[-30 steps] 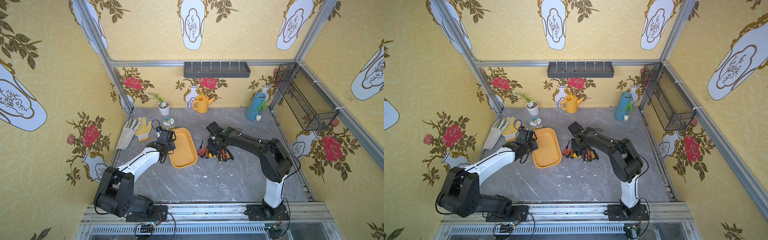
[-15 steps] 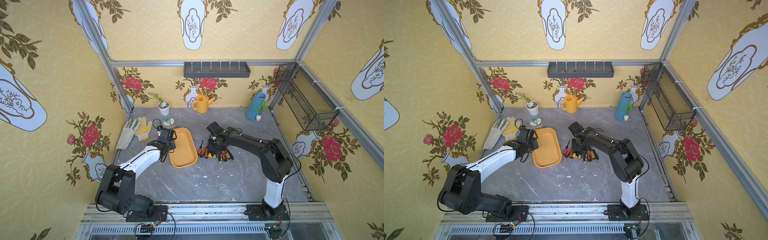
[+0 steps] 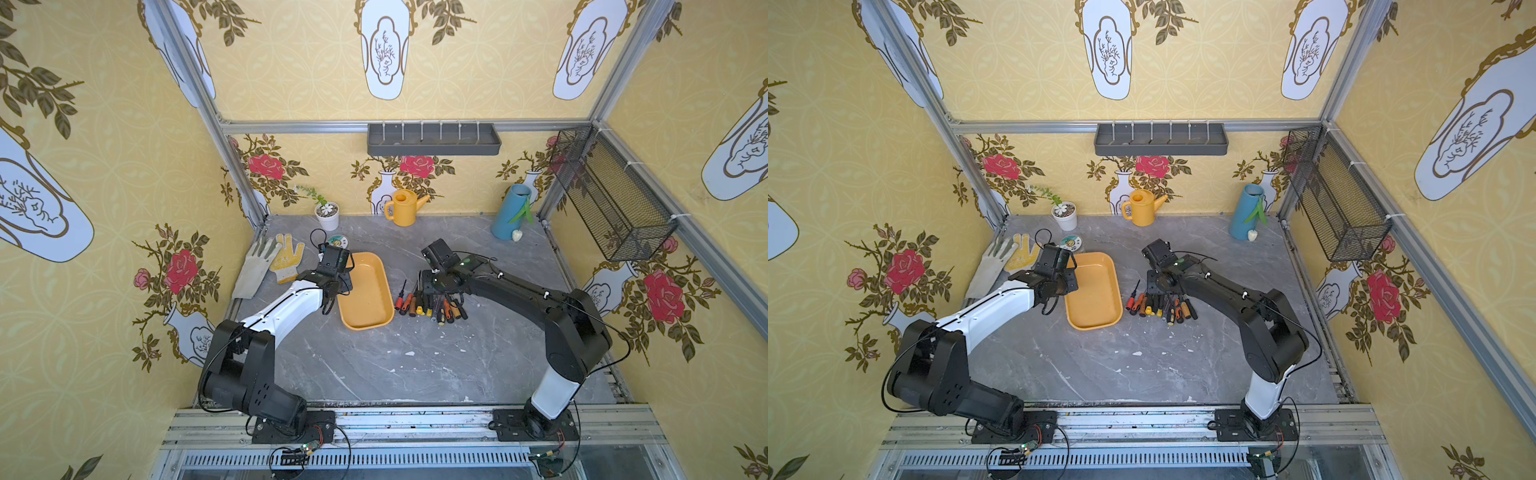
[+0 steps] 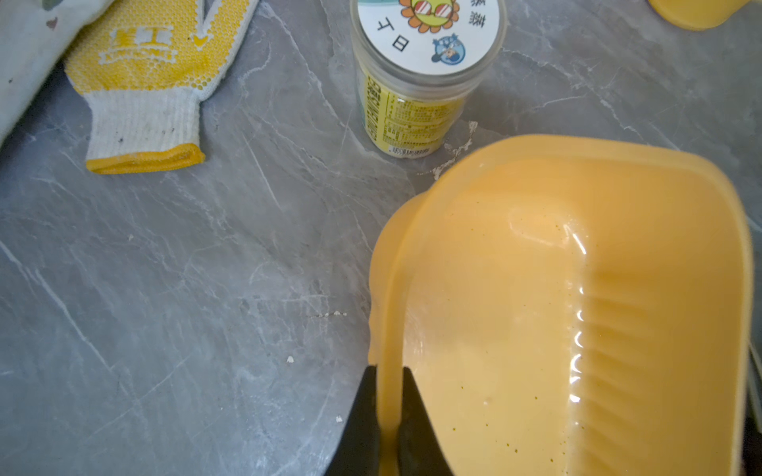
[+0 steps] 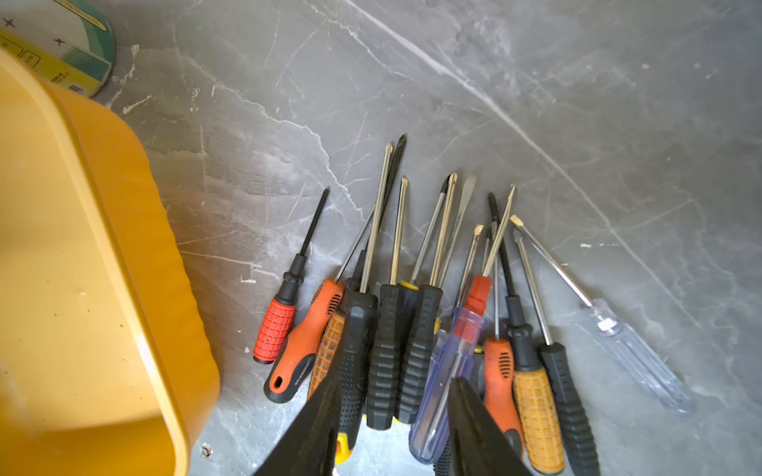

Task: Take out the screwdriver from the storage box
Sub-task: Place the screwdriver at the center of the board, then place the storage box at the center of the board.

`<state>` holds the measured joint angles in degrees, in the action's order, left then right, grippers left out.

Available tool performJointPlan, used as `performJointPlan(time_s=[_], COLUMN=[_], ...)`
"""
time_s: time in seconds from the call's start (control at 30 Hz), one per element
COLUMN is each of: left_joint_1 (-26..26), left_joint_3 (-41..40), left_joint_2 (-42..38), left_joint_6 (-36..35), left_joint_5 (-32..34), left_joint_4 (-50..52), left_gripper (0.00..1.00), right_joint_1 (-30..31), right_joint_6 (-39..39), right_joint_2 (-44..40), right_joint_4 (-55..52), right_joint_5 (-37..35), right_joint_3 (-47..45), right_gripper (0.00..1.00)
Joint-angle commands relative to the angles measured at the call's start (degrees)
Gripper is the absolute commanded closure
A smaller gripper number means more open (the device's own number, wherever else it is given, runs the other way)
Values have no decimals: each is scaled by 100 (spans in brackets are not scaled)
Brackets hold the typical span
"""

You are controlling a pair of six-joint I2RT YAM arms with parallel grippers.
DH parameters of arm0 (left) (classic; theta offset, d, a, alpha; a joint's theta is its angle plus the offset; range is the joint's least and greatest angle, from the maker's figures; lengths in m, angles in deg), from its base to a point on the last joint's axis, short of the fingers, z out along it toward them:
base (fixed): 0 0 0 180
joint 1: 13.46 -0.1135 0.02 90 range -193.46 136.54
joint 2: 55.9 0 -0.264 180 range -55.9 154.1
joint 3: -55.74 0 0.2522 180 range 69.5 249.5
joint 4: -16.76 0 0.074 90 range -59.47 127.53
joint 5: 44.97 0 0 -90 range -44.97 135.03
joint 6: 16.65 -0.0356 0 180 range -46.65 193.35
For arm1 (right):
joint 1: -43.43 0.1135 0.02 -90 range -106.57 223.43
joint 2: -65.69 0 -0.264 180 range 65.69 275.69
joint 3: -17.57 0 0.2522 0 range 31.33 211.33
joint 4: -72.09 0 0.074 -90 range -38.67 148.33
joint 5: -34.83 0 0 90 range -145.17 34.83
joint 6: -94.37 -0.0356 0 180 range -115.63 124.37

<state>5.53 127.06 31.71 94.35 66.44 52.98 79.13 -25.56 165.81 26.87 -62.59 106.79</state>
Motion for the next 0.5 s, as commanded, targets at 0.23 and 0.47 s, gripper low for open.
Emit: performJointPlan(time_s=[0.23,0.47], left_joint_1=[-66,-78], left_joint_3=[645,871], left_joint_2=[846,1201], left_joint_6=[-538,-456], left_joint_5=[-341,-227], left_joint_4=[559,821], left_gripper=[100,100], right_joint_1=[-23,-81], right_joint_6=[160,213], right_joint_2=[-295,-341], right_joint_4=[88,146], right_joint_5=[-483,-473], right_joint_3=[-223,-282], right_gripper=[50,49])
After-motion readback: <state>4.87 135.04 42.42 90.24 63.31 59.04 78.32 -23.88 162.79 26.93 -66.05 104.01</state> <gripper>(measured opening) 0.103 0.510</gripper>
